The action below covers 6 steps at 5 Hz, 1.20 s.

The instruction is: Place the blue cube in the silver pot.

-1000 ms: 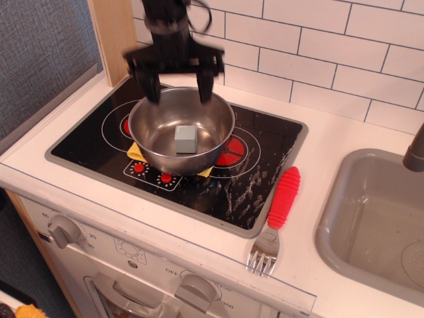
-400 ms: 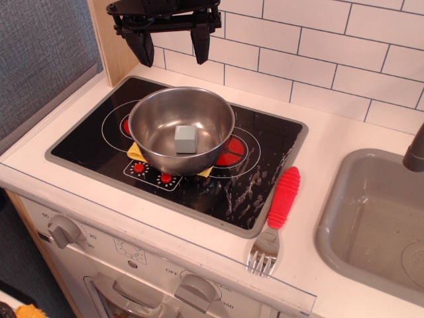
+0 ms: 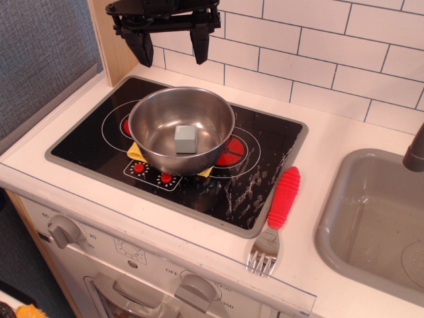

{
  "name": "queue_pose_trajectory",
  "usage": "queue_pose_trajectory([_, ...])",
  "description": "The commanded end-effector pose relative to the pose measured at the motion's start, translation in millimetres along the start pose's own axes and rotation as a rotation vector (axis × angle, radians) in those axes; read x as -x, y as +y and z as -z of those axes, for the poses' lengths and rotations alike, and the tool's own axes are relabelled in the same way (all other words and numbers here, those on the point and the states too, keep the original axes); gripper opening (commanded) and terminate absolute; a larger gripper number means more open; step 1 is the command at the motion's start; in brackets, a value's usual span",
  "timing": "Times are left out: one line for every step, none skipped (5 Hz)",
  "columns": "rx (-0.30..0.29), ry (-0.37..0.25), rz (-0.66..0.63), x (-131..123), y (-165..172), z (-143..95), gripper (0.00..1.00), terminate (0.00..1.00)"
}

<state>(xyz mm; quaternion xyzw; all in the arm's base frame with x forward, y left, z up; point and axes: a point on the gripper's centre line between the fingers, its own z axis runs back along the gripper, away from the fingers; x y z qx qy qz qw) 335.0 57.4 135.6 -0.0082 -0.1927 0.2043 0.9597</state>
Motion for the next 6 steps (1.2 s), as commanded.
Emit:
queue_pose_trajectory([0.010, -0.051, 0.001, -5.7, 1.7, -17.5, 1.00, 0.00])
queue_pose_trajectory([0.010, -0.051, 0.001, -5.7, 1.7, -17.5, 1.00, 0.00])
queue_pose_trajectory([0.010, -0.051, 0.001, -5.7, 1.7, -17.5, 1.00, 0.00])
queue_pose_trajectory([0.010, -0.051, 0.001, -5.7, 1.7, -17.5, 1.00, 0.00])
queue_pose_trajectory([0.010, -0.051, 0.001, -5.7, 1.7, -17.5, 1.00, 0.00])
queue_pose_trajectory([0.010, -0.051, 0.001, -5.7, 1.7, -17.5, 1.00, 1.00])
